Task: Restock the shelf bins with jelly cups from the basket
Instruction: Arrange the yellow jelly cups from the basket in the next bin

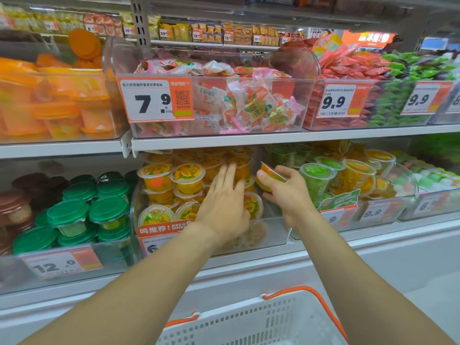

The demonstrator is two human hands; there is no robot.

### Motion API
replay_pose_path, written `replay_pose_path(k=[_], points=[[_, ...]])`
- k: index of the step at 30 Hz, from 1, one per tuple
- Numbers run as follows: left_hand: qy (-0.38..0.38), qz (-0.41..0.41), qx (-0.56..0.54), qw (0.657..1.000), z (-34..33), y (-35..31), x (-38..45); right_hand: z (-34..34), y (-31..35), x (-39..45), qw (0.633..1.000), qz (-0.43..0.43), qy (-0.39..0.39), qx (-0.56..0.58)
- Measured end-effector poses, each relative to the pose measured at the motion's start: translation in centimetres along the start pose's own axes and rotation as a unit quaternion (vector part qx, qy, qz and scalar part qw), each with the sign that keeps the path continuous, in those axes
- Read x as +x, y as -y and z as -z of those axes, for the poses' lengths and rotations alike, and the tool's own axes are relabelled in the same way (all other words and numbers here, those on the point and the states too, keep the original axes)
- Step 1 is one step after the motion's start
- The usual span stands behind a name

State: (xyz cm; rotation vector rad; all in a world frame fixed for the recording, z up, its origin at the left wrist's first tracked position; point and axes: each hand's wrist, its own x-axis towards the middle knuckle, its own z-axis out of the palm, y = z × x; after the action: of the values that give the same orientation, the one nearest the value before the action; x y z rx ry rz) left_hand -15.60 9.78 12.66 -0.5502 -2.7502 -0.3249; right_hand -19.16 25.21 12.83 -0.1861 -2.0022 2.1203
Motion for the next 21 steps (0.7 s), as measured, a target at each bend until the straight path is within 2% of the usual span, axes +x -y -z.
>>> replay_pose_path(k=[3,5,10,13,18,21], points=[[-0.062,0.002,-0.043,0.997,0.4,-0.5,-1.0,1.1,0.6,-0.4,0.994,0.083,-0.031,-0.069],[-0.089,0.005,-0.047,0.995,0.9,-0.7,-1.8,1.9,1.1,-0.8,0.984,0.115,-0.02,-0.133],[-0.035,0.04,0.032,0.998,1.7,0.1,-4.3,2.5,1.6,-2.0,0.971,0.128,0.09,-0.178],[-0.015,0.048,0.037,0.998,1.7,1.5,-5.4,1.7,1.1,-2.3,0.959,0.139,0.142,-0.204],[0.001,0.008,0.04,0.999,0.8,2.8,-7.1,-0.3,1.0,-3.1,0.947,0.177,0.119,-0.24],[-0.01,0.012,0.007,1.0,0.9,3.1,-7.2,-1.2,1.3,-3.3,0.918,0.208,0.092,-0.326]])
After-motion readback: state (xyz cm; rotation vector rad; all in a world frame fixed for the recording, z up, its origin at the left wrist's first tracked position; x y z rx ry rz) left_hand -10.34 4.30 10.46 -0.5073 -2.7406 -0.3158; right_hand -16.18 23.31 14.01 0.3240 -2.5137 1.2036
